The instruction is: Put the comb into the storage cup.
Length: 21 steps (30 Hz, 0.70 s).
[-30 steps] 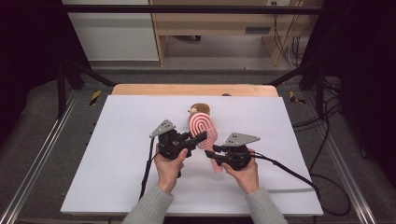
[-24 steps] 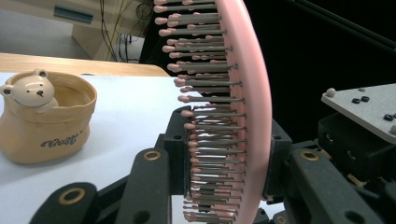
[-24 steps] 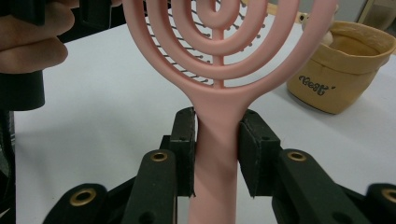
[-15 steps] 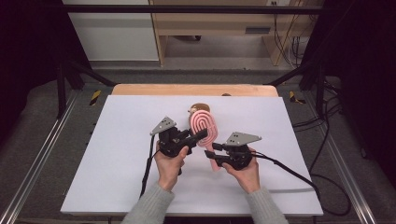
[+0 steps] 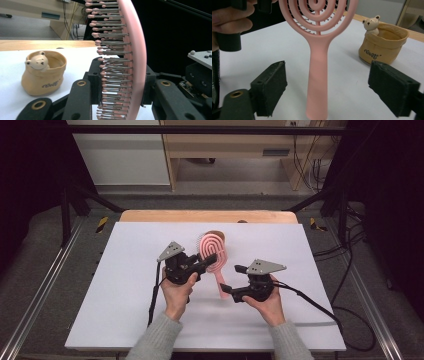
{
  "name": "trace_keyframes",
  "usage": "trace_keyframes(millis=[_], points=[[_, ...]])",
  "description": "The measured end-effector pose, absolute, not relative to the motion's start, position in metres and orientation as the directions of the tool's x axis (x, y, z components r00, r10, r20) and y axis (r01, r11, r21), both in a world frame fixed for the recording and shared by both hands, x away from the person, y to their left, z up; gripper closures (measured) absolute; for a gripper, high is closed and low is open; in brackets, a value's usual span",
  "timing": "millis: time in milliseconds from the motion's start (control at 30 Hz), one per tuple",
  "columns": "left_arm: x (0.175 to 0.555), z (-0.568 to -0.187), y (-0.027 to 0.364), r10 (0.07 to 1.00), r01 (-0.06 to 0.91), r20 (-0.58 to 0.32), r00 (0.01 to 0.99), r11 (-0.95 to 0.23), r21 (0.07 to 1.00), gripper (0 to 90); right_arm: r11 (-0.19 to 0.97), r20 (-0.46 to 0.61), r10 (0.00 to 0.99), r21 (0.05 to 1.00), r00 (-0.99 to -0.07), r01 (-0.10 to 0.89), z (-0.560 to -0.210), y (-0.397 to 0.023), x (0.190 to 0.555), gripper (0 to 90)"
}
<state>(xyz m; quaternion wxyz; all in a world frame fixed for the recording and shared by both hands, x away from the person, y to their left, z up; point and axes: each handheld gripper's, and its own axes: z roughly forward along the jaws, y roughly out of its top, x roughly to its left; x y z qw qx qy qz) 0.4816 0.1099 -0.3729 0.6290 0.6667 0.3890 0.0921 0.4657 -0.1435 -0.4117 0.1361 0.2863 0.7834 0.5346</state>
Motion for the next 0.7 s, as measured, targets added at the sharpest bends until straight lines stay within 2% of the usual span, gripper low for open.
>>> trace_keyframes(millis=[333, 700], points=[[0.486, -0.366, 0.122, 0.659, 0.385, -0.342, 0.670, 0.085, 0.919, 63.1, 0.244, 0.117, 0.618, 0.911, -0.777, 0.331, -0.414, -0.154, 0.466, 3.2], [0.488, -0.355, 0.129, 0.673, 0.365, -0.323, 0.666, 0.084, 0.927, 63.1, 0.247, 0.112, 0.641, 0.907, -0.759, 0.342, -0.420, -0.176, 0.466, 0.4]])
